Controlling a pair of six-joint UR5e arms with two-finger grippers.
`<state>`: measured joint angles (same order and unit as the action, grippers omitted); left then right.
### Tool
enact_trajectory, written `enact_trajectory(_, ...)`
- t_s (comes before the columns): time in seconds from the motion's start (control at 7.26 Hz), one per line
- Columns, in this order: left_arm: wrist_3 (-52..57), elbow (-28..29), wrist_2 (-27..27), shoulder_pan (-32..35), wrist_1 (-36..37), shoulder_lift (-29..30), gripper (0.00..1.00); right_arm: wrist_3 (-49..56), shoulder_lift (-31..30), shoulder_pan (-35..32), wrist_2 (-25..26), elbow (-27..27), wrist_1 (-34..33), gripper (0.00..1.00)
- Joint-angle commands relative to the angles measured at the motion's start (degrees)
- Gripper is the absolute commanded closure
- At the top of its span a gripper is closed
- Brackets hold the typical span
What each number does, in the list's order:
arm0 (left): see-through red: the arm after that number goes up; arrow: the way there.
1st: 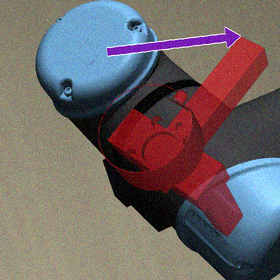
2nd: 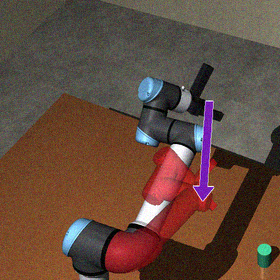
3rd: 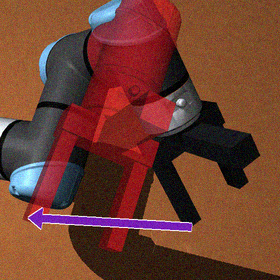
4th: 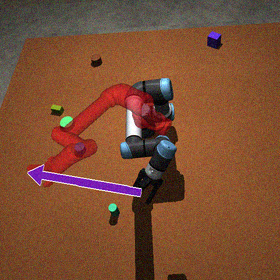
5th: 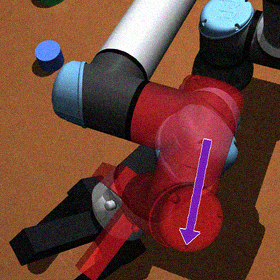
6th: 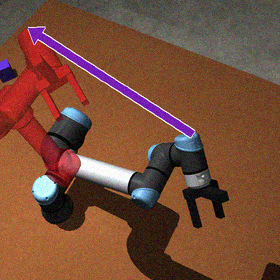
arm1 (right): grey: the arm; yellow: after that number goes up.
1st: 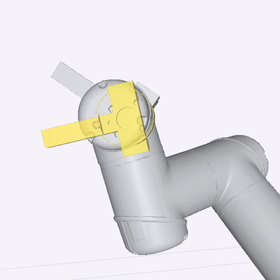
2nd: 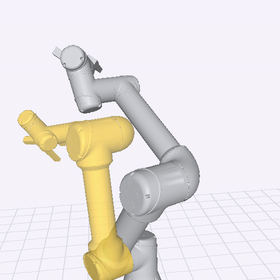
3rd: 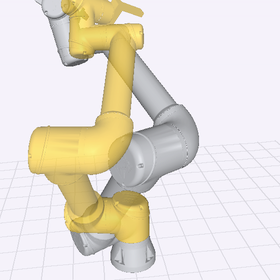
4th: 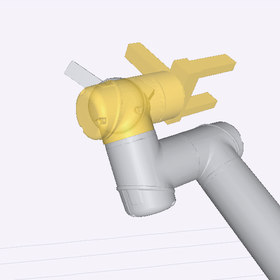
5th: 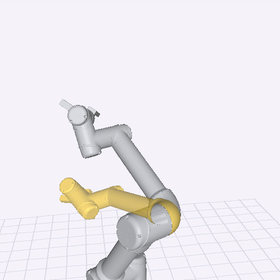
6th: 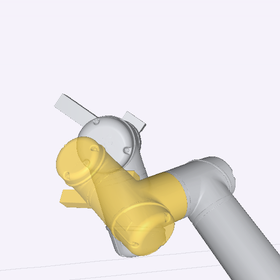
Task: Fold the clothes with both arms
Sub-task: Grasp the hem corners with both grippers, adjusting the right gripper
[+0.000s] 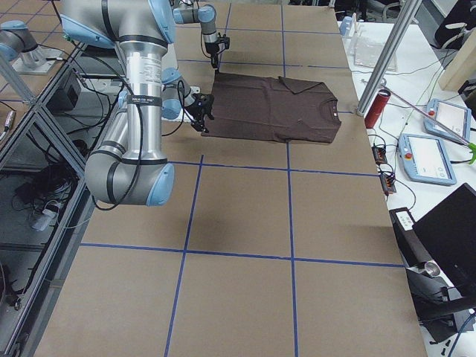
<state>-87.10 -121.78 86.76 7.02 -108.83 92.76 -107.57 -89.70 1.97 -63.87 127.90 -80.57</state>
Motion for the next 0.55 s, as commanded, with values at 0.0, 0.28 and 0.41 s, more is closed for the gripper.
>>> enact_trajectory(0.0, 0.0, 0.0, 0.2, -0.1, -0.1, 0.1, 1.00, -0.3, 6.5, 0.8, 0.2, -2.9, -8.3, 0.32)
enact_trajectory(0.28, 0.0, -0.1, 0.3, -0.1, -0.1, 0.1, 1.00, -0.4, 6.6, 2.0, 0.3, -4.4, -8.2, 0.41)
enact_trajectory(0.41, 0.0, -0.2, 0.3, -0.1, -0.1, 0.1, 1.00, -0.4, 6.6, 2.4, 0.7, -6.0, -8.2, 0.42)
